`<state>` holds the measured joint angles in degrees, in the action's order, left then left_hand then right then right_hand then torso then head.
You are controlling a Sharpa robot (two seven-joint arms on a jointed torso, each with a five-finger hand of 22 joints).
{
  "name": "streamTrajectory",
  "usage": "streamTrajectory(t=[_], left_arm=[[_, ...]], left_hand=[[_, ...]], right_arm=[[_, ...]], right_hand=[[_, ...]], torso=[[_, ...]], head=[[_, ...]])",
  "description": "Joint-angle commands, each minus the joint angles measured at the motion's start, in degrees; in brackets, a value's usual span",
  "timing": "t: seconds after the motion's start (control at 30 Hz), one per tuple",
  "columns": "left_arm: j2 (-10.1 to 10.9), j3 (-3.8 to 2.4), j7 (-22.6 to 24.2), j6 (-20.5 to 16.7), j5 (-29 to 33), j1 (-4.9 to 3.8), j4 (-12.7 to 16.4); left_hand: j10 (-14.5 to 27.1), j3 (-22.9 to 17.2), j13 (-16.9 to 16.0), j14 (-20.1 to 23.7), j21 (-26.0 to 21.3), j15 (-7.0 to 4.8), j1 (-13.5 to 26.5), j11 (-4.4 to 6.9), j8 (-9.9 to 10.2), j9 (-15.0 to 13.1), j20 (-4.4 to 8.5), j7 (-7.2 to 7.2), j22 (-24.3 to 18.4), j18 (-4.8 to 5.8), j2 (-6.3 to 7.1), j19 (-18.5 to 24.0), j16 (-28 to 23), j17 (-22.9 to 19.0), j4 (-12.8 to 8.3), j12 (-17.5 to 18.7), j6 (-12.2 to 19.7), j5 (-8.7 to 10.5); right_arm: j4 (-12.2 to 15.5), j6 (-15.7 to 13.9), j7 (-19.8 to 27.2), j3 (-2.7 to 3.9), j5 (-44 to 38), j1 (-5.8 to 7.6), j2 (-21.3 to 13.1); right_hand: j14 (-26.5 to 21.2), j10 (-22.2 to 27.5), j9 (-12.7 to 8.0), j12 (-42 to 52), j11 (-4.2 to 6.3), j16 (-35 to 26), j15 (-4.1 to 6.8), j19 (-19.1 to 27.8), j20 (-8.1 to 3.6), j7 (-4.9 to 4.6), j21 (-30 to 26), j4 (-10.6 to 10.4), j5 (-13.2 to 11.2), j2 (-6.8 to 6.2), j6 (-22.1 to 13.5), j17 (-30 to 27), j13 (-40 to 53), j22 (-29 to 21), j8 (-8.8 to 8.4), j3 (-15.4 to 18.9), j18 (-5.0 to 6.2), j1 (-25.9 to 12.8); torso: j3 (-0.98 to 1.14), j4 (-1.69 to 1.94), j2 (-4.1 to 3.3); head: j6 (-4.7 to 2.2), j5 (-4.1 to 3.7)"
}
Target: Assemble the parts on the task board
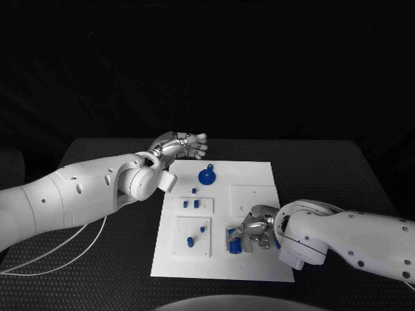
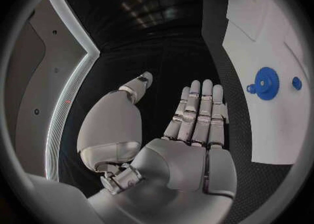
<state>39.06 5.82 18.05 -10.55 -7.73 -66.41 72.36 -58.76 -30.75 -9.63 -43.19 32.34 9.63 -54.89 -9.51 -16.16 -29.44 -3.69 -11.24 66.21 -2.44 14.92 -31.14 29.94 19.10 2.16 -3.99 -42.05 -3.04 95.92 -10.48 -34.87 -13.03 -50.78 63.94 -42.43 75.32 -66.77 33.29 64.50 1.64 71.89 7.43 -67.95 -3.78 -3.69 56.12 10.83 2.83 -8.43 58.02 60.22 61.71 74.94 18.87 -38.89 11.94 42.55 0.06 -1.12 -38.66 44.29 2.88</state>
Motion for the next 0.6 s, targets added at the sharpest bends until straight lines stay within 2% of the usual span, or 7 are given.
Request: streamTrajectory(t=[0.03,0.2,0.47,0.57,0.6], left_arm=[[-0.13,-0.04,0.40,0.94,-0.19,-0.04,0.15],[-0.14,-0.04,0.35,0.99,-0.19,-0.04,0.18],[-0.13,-0.04,0.23,1.01,-0.19,-0.04,0.20],[-0.15,-0.04,0.23,1.03,-0.19,-0.04,0.22],[-0.17,-0.04,0.22,1.05,-0.19,-0.04,0.21]], left_hand=[[0.03,0.21,0.07,0.11,-0.14,0.30,-0.41,-0.21,-0.27,-0.10,-0.42,-0.26,0.05,-1.14,-0.19,0.00,-0.38,0.10,0.29,-0.23,0.39,0.14],[0.02,0.27,0.11,0.10,-0.16,0.32,-0.39,-0.22,-0.28,-0.10,-0.44,-0.29,0.06,-1.17,-0.23,-0.01,-0.42,0.12,0.37,-0.23,0.41,0.14],[0.00,0.35,0.19,0.13,-0.20,0.37,-0.40,-0.24,-0.28,-0.10,-0.47,-0.33,0.07,-1.22,-0.26,-0.03,-0.51,0.14,0.48,-0.24,0.47,0.14],[-0.01,0.39,0.22,0.14,-0.22,0.40,-0.43,-0.26,-0.27,-0.10,-0.49,-0.40,0.08,-1.25,-0.25,-0.03,-0.55,0.16,0.52,-0.24,0.51,0.14],[-0.02,0.40,0.23,0.14,-0.23,0.40,-0.44,-0.26,-0.27,-0.10,-0.49,-0.41,0.08,-1.25,-0.25,-0.04,-0.56,0.16,0.53,-0.24,0.51,0.14]], right_arm=[[-0.32,0.99,0.19,-0.06,-0.73,-0.11,0.24],[-0.75,1.23,0.11,-0.06,-1.52,-0.11,0.41],[-1.13,1.18,0.11,-0.06,-2.38,-0.11,0.35],[-1.05,0.97,0.14,-0.06,-2.57,-0.11,0.44],[-1.02,0.84,0.18,-0.06,-2.80,-0.11,0.45]], right_hand=[[0.10,-0.24,-0.08,-0.21,0.16,0.08,0.37,-0.09,-0.02,-0.90,0.12,-0.19,-0.03,-0.01,0.99,0.02,0.06,0.67,-0.17,0.26,3.06,-0.48],[0.06,-0.19,-0.11,-0.32,0.15,0.02,0.38,-0.06,-0.05,-0.92,0.07,-0.41,-0.03,-0.38,0.91,0.00,0.08,0.64,-0.30,0.23,3.06,-0.81],[0.02,-0.11,-0.12,-0.62,0.11,-0.24,0.37,-0.09,-0.15,-0.97,-0.12,-1.93,-0.03,-2.64,0.82,-0.11,0.21,0.46,-0.64,-0.49,3.06,-1.65],[-0.01,-0.03,-0.10,-0.70,0.06,-0.32,0.33,-0.06,-0.09,-1.02,-0.16,-2.52,-0.02,-3.81,0.72,-0.14,0.27,0.43,-0.75,0.37,3.06,-2.84],[-0.04,0.04,-0.10,-0.74,0.03,-0.37,0.32,-0.02,-0.07,-1.05,-0.20,-2.74,-0.03,-4.65,0.62,-0.16,0.30,0.42,-0.82,0.87,3.06,-3.44]], torso=[[-0.06,-0.02,0.03],[-0.05,0.02,0.03],[-0.02,-0.02,0.01],[0.01,-0.05,0.01],[0.02,-0.06,0.00]], head=[[0.02,0.09],[-0.02,0.15],[-0.11,0.20],[-0.13,0.26],[-0.13,0.28]])
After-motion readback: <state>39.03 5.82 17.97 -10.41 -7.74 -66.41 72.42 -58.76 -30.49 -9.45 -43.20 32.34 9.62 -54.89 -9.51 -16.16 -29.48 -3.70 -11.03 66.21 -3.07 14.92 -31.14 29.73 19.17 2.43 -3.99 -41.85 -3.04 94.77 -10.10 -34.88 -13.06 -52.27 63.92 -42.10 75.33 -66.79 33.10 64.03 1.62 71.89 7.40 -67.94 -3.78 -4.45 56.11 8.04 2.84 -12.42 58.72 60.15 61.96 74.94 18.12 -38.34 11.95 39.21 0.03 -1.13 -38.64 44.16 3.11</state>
